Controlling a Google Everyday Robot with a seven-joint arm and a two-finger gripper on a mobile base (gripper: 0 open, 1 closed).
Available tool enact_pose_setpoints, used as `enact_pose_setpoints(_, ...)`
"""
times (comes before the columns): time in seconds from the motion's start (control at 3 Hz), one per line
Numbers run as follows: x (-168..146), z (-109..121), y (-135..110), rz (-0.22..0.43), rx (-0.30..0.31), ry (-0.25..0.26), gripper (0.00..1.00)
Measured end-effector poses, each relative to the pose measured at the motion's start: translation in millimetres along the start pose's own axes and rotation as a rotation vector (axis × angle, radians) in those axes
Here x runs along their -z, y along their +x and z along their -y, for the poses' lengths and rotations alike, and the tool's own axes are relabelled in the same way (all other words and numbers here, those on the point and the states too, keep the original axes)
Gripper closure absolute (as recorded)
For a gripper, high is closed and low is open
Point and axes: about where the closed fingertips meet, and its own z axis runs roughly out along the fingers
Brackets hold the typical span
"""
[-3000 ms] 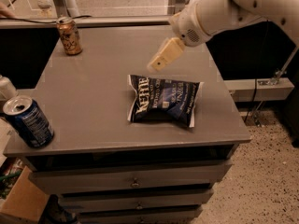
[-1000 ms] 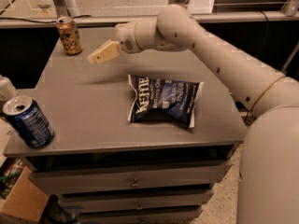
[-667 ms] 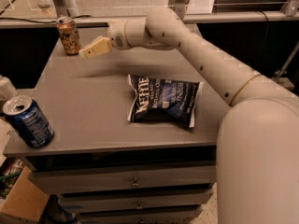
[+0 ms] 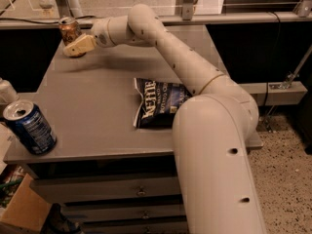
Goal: Pick orange can
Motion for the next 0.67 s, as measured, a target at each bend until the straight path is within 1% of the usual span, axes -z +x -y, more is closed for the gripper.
enact_pose_setpoints(0.33, -23, 5, 4, -0.004, -0.014, -0.012, 0.0)
enact_pose_setpoints(0.67, -38, 3, -2, 0.009, -0.025, -0.031, 0.0)
